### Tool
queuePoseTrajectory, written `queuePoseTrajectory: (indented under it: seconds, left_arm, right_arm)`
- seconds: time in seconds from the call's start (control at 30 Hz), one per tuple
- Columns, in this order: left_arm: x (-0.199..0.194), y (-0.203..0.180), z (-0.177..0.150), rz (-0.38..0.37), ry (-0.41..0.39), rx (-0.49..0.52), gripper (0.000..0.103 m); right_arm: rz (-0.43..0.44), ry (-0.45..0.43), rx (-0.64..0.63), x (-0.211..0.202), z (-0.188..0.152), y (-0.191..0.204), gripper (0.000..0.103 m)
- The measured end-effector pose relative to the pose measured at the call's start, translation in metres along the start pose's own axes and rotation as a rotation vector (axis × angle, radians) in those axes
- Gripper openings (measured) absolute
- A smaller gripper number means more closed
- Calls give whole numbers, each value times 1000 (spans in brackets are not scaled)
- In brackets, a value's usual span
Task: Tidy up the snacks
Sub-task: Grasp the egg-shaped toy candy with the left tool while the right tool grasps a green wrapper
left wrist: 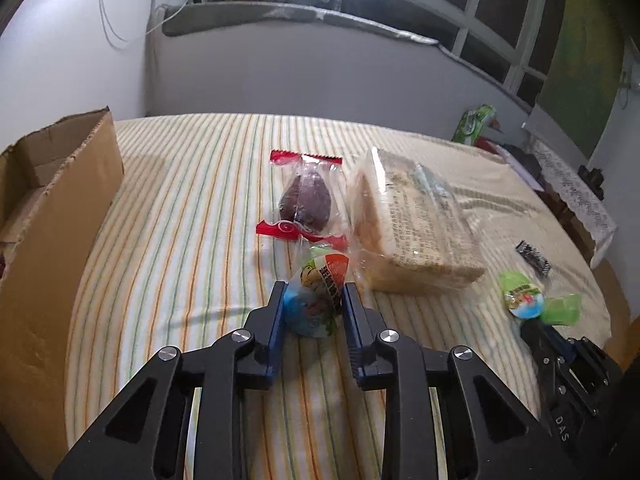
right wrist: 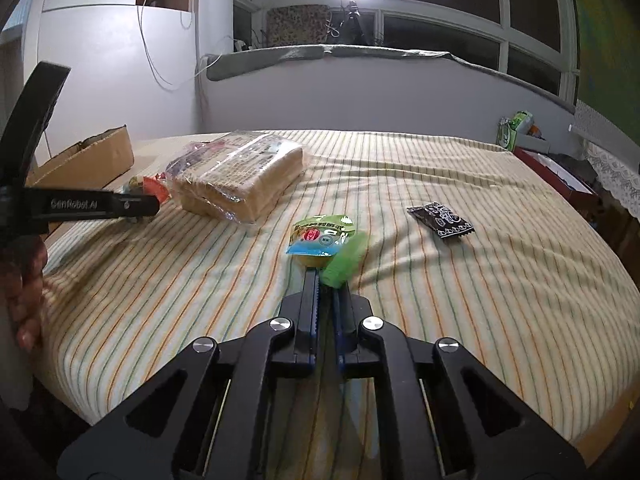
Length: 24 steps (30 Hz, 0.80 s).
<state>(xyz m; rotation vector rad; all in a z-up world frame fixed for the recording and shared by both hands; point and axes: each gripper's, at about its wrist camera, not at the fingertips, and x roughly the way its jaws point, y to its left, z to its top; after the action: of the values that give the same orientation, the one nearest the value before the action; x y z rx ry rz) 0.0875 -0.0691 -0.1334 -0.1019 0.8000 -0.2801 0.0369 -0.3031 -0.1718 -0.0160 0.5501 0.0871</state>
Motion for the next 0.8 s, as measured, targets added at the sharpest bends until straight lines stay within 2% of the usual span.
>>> queuePoseTrajectory:
  seconds: [0.13, 0.4, 0.57, 0.8]
  left_arm:
    - [-15, 6, -12, -9, -32, -1, 24]
    - [-36, 12, -15, -5, -93, 8, 24]
    - [-43, -2, -7, -13, -125, 31, 24]
    - [-72, 0, -8, -4, -200, 33, 24]
  right_arm:
    - [8, -9, 25, -6, -3, -3, 5]
    - [-17, -50, 28, -29, 0, 2, 5]
    - [-33, -70, 8, -42, 8, 9, 5]
    - [-27, -92, -15, -61, 13, 23, 5]
